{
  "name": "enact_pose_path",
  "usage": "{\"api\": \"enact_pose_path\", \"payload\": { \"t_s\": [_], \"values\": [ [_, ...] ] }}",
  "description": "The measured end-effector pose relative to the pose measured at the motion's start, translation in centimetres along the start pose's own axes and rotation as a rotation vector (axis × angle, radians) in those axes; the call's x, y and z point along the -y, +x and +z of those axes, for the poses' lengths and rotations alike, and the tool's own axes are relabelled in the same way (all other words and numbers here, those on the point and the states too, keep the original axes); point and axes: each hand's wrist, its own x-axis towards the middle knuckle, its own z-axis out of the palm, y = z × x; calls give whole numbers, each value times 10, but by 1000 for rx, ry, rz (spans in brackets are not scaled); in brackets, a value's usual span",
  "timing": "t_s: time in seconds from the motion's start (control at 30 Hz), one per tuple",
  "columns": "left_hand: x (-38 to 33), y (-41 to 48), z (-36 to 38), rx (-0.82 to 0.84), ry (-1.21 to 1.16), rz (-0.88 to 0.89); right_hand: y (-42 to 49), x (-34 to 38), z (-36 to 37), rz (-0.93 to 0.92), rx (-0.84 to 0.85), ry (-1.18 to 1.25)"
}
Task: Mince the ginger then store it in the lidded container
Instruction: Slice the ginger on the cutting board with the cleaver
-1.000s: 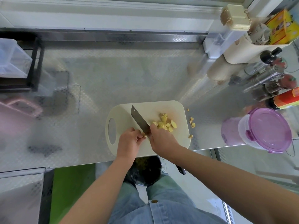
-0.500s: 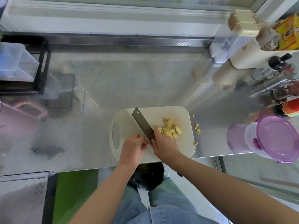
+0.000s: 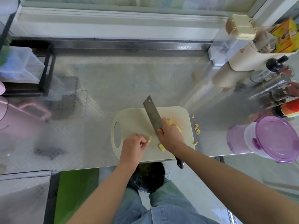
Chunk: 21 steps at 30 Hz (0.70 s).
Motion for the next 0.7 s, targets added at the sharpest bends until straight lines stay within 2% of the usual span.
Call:
{"api": "enact_pose_path", "payload": {
  "t_s": [0.23,0.7],
  "values": [
    [1,-3,-2,7,24,12,-17,14,-7,-121,92,-8],
    [0,-2,1,35,35,50,-29,23,3,-81,155,-172]
  ]
}}
